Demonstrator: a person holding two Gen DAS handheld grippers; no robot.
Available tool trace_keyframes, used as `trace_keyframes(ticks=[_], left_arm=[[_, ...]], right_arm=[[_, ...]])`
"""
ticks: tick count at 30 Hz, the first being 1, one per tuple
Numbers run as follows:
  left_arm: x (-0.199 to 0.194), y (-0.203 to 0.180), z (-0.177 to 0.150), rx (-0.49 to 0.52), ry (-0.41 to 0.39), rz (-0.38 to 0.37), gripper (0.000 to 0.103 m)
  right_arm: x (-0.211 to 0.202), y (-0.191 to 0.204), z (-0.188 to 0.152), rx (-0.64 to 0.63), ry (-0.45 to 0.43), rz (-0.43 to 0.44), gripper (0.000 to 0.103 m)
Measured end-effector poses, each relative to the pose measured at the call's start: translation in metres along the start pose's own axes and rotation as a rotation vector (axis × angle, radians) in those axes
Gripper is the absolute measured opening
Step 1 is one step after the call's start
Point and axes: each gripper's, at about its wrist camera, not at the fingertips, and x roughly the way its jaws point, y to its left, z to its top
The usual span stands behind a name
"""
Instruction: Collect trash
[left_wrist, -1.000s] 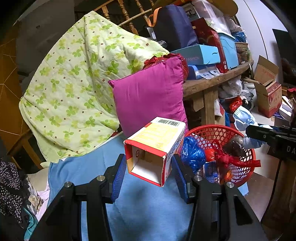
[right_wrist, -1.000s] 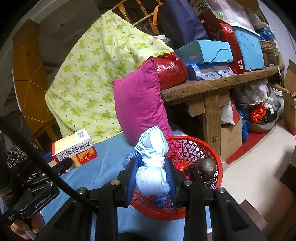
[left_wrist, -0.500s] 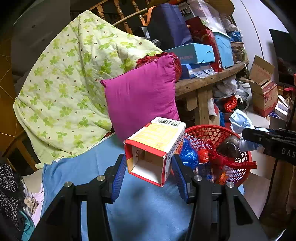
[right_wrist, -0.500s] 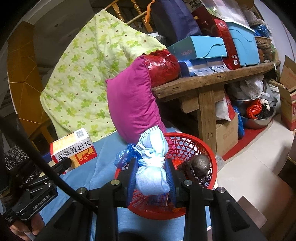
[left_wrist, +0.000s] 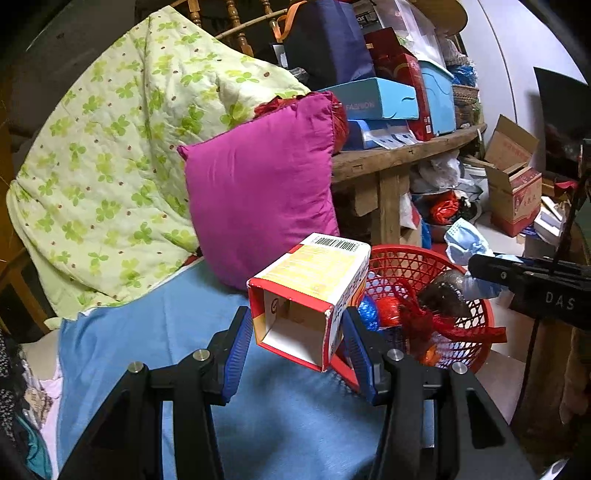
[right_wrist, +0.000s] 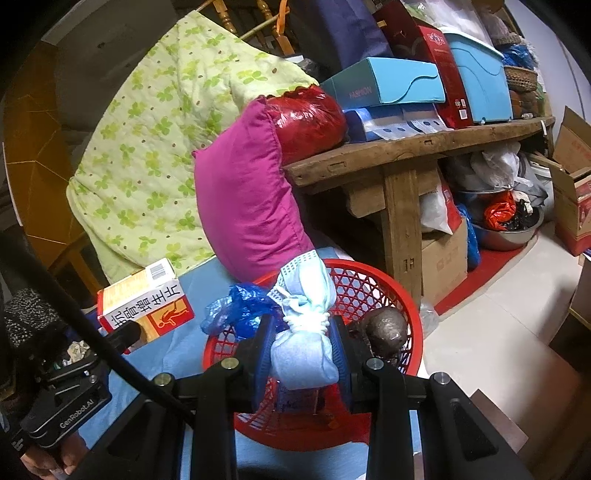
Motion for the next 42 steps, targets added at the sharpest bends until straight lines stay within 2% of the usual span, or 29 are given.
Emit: trace_keyframes(ticks=[14, 22, 26, 29, 33, 35, 36, 37, 42], left_arm=[[0.036, 0.001, -0.012, -0.101, 0.055, -0.237, 0.052], [0.041, -0.010, -0.021, -0.079, 0.080, -0.330, 0.053], [0.035, -0.007, -0.024, -0.071, 0.067, -0.345, 0.065], [0.029, 0.002, -0.026, -0.085, 0.049, -0.350, 0.068], [0.024, 0.020, -0.032, -0.110, 0.042, -0.314, 0.069], [0.023, 0.031, -0.035, -0.128, 0.043, -0.295, 0.069], [0.021, 0.037, -0.037, -0.138, 0.044, -0.287, 0.069], [0.020, 0.043, -0.039, -0.147, 0.044, -0.274, 0.069], [0.012, 0.066, -0.046, -0.173, 0.032, -0.216, 0.070]], right_arm=[[0.018, -0.013, 0.001, 0.016, 0.028, -0.041, 0.032], [0.031, -0.014, 0.008, 0.032, 0.026, -0.037, 0.033], [0.041, -0.007, 0.018, 0.018, 0.018, -0.036, 0.033], [0.047, 0.002, 0.024, -0.006, 0.018, -0.041, 0.033], [0.052, 0.022, 0.025, -0.063, 0.016, -0.071, 0.036], [0.053, 0.031, 0.024, -0.089, 0.012, -0.085, 0.041], [0.053, 0.034, 0.024, -0.097, 0.008, -0.093, 0.055], [0.052, 0.038, 0.024, -0.104, 0.001, -0.101, 0.062], [0.046, 0.055, 0.024, -0.156, -0.030, -0.121, 0.061]])
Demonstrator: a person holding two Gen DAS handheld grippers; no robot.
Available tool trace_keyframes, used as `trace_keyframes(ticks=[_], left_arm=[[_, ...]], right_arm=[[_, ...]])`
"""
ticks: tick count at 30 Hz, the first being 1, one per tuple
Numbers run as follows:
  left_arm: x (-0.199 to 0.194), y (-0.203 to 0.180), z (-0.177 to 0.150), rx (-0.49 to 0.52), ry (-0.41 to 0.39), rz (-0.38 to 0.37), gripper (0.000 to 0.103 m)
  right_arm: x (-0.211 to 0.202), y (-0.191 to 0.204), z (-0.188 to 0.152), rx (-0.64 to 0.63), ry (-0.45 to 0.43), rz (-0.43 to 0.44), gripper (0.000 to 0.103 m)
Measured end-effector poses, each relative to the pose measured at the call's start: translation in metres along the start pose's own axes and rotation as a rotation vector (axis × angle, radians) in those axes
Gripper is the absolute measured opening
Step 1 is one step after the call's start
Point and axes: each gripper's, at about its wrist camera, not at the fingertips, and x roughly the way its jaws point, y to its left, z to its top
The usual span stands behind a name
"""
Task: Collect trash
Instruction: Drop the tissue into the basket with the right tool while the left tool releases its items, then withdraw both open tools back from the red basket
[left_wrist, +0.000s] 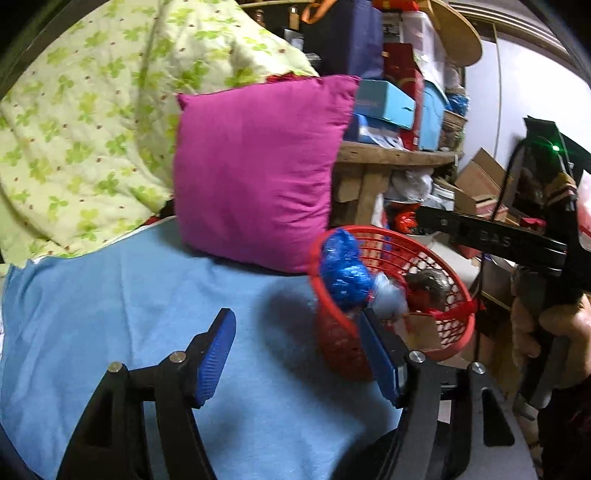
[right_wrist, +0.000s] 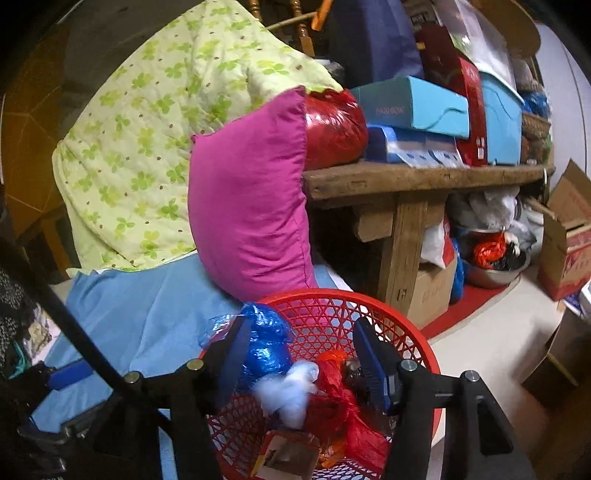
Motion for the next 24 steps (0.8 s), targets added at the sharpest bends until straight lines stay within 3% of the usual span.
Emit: trace_keyframes(ticks=[11, 15, 24], left_arm=[[-0.029, 0.016, -0.001, -0.022, -0.053, 0.072, 0.075], [-0.045, 0.013, -0.001, -0.002, -0.086, 0.097, 0.084], [-0.081, 0.013, 0.000, 0.011, -0.143, 0.131, 0.086]], right_arm=[[-0.028, 0.024, 0.011, -0.053, -0.065, -0.010, 0.061], [-0.041, 0.033, 0.013, -0.074, -0.088, -0.012, 0.061], [-0.067, 0.049, 0.015, -0.099, -0.120, 0.003, 0.061]])
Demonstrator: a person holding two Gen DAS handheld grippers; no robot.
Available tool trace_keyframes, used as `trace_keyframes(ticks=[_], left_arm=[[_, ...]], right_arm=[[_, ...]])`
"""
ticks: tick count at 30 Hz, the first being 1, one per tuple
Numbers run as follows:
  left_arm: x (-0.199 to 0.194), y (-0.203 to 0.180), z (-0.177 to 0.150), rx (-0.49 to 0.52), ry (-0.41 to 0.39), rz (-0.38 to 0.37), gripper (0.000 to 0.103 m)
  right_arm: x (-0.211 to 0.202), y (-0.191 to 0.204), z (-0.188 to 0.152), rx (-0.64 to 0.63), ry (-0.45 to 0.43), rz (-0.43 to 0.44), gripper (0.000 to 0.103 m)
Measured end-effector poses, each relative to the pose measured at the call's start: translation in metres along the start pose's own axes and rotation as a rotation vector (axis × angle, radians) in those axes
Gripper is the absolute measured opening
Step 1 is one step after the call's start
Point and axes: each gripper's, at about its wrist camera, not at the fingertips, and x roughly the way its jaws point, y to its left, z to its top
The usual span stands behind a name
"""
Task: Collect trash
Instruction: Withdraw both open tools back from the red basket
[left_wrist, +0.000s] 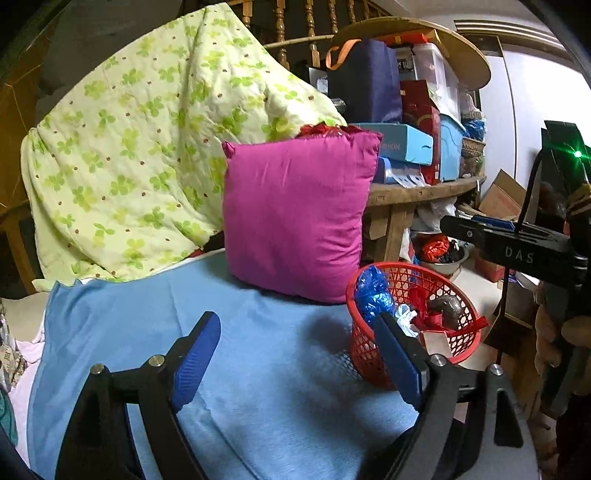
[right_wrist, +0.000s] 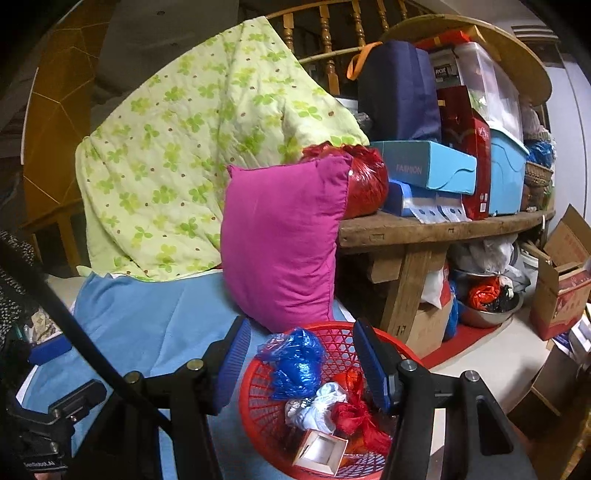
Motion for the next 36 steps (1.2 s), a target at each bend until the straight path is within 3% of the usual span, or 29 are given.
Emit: trace_keyframes(ticks=[7, 11, 36], left_arm=[[-0.026, 0.014, 0.002, -0.031, -0.030, 0.044, 0.087], [-0.043, 0.027, 0.001, -0.063, -0.055, 0.086, 0.099], [-0.119, 0.104, -0.020, -0.214, -0.042, 0.462, 0.099]], right_arm=[[-0.019, 0.015, 0.004, -0.019, -0.018, 0.022, 0.061], [-0.028, 0.028, 0.005, -0.032, -0.025, 0.048, 0.062], [-0.065, 0.134, -0.023, -0.142, 0.019, 0.281, 0.063]])
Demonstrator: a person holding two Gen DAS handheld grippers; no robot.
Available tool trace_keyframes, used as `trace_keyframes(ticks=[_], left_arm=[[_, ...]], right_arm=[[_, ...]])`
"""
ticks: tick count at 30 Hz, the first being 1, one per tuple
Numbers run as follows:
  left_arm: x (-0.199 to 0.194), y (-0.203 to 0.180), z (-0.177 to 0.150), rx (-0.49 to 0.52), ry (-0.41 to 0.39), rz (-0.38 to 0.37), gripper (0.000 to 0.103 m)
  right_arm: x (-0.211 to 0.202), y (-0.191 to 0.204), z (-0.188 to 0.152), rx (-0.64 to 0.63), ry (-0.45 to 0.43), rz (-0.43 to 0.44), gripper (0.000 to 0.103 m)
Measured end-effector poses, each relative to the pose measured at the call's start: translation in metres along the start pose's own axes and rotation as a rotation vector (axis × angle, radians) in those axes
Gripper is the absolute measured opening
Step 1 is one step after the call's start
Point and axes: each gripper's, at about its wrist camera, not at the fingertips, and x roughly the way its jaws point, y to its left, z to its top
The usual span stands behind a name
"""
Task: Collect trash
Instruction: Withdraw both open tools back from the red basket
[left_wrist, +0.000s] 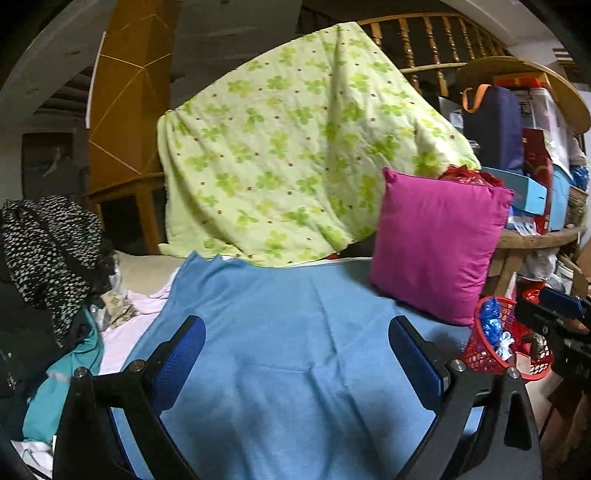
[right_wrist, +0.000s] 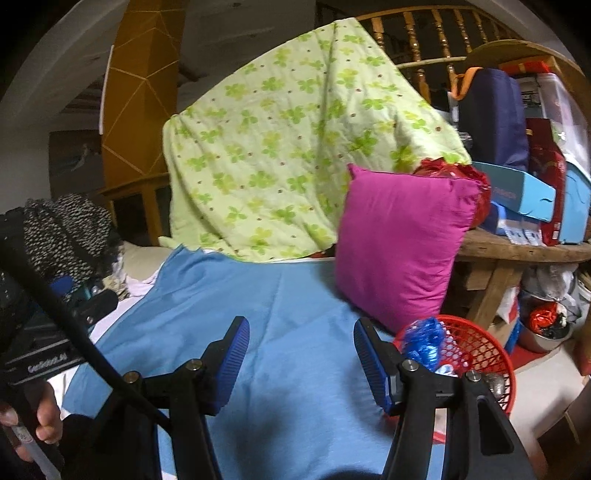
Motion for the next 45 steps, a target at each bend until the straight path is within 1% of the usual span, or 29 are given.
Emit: trace_keyframes(ticks=[4, 7, 10, 14, 17, 19, 25, 31, 37, 45], left_arm=[[-0.006, 0.009, -0.003, -0.008, 0.007, 0.049, 0.099], [-0.010, 0.015, -0.005, -0.015, 0.017, 0.079, 0.099], [-0.012, 0.018, -0.008, -0.016, 0.037, 0.126, 0.099], [-0.015, 0.021, -0.014, -0.005, 0.077, 0.145, 0.100], [-0.018, 0.020, -0.020, -0.006, 0.090, 0.157, 0.099], [-0.020, 0.018, -0.022, -0.001, 0.096, 0.162, 0.100], [-0.028, 0.004, -0.020, 0.025, 0.082, 0.130, 0.100], [-0.032, -0.021, -0.016, 0.061, 0.084, 0.059, 0.100], [-0.030, -0.056, -0.011, 0.112, 0.082, -0.015, 0.100], [-0.022, -0.111, -0.007, 0.193, 0.110, -0.124, 0.100]], right_arm=[[-0.001, 0.016, -0.005, -0.016, 0.010, 0.028, 0.063], [0.001, 0.024, -0.007, -0.012, 0.033, 0.068, 0.063], [0.005, 0.033, -0.013, -0.009, 0.059, 0.092, 0.064], [0.010, 0.040, -0.020, -0.016, 0.085, 0.096, 0.064], [0.009, 0.037, -0.021, 0.012, 0.093, 0.100, 0.064], [0.007, 0.034, -0.022, 0.035, 0.095, 0.102, 0.069], [-0.002, 0.020, -0.023, 0.033, 0.081, 0.040, 0.069], [-0.017, -0.011, -0.020, 0.065, 0.055, -0.036, 0.069], [-0.032, -0.047, -0.021, 0.100, 0.042, -0.108, 0.071], [-0.050, -0.105, -0.034, 0.171, 0.056, -0.213, 0.071]])
